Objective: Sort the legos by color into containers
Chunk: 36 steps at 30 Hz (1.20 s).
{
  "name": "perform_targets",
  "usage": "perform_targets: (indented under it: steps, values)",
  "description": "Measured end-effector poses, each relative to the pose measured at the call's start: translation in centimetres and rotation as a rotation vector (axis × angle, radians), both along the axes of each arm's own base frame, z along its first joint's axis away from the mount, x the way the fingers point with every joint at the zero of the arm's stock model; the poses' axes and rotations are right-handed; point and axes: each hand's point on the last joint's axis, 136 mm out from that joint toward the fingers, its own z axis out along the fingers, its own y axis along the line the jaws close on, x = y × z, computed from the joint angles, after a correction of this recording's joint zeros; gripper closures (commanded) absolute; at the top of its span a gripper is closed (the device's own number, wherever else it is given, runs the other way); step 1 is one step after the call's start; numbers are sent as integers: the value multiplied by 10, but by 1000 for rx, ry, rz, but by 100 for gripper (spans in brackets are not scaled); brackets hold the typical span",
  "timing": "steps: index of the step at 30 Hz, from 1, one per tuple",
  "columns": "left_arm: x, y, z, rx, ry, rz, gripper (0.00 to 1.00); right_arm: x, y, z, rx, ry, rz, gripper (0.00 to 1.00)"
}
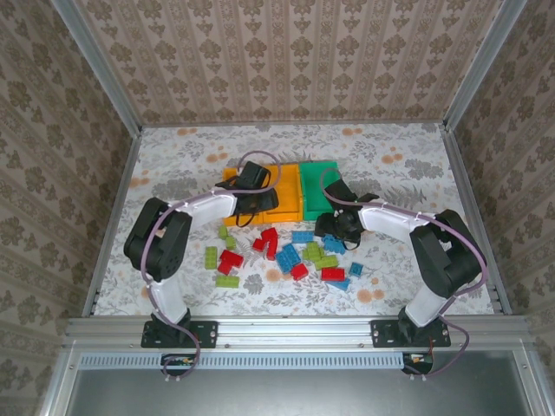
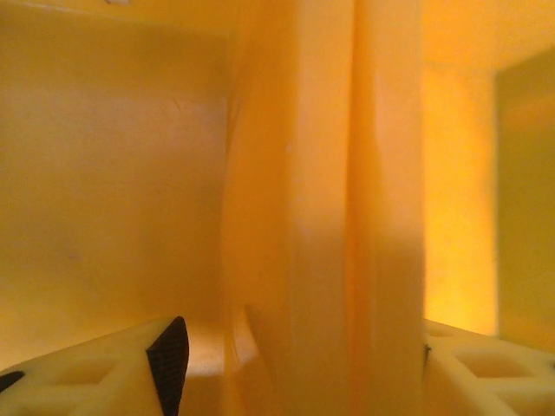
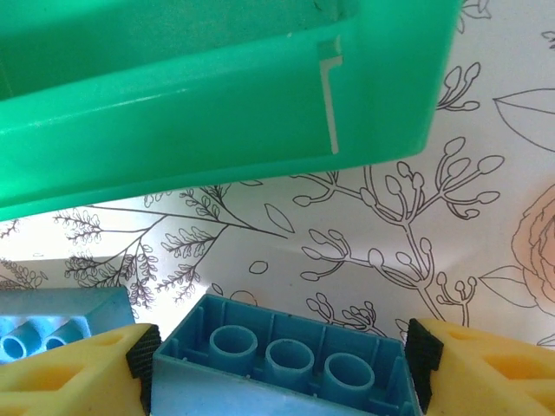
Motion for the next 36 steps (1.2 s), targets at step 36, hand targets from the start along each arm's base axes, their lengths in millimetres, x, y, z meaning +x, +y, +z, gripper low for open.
perform_targets:
  steps: [36]
  values:
    - [-106, 119, 63, 135, -215, 77, 0, 109, 14, 75, -64, -220, 47, 38]
